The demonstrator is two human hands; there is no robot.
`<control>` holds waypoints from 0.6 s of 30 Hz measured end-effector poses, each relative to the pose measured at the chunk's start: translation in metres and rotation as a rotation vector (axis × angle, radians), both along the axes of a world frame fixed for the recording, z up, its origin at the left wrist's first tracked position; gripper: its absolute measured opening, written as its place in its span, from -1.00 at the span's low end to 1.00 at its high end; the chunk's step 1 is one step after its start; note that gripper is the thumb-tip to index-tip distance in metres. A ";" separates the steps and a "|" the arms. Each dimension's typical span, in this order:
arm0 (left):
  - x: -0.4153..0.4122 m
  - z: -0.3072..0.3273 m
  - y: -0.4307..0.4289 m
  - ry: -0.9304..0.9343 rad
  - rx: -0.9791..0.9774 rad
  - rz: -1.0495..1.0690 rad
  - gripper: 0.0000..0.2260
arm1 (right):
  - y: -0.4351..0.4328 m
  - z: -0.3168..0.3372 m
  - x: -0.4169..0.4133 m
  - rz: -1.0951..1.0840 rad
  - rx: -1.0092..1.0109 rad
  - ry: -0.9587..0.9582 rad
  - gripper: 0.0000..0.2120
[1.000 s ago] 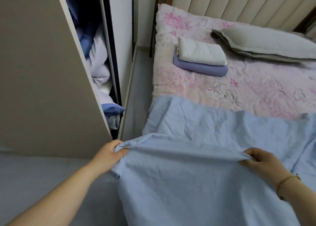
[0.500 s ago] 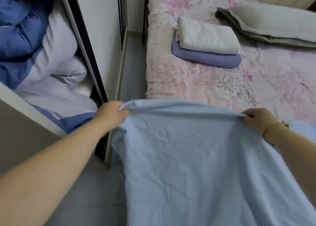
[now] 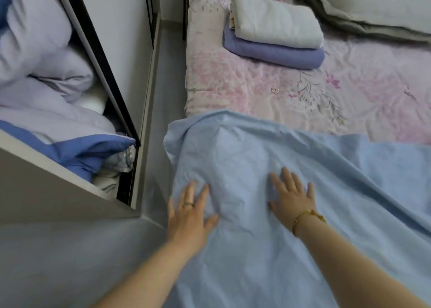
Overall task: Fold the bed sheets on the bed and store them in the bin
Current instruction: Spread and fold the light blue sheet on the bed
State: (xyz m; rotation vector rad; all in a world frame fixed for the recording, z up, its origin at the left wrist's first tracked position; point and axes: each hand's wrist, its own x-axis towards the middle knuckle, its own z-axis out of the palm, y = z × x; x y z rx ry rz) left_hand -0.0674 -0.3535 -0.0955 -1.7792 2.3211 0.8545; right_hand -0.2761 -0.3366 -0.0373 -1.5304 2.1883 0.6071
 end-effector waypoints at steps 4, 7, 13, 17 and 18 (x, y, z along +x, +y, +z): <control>-0.013 -0.014 0.054 0.036 -0.120 -0.058 -0.31 | 0.067 -0.006 0.007 0.005 0.037 -0.020 -0.46; -0.020 -0.014 0.082 0.089 -0.192 -0.150 -0.34 | 0.121 -0.018 0.006 -0.073 0.058 -0.021 -0.20; -0.047 -0.028 0.161 0.150 -0.290 -0.420 -0.33 | 0.194 -0.049 -0.002 -0.167 -0.071 -0.005 -0.29; -0.050 -0.043 0.165 0.080 -0.357 -0.396 -0.34 | 0.218 -0.056 -0.015 0.009 -0.173 0.015 -0.46; -0.050 -0.045 0.163 0.040 -0.382 -0.407 -0.36 | 0.223 -0.054 -0.019 0.007 -0.162 0.003 -0.43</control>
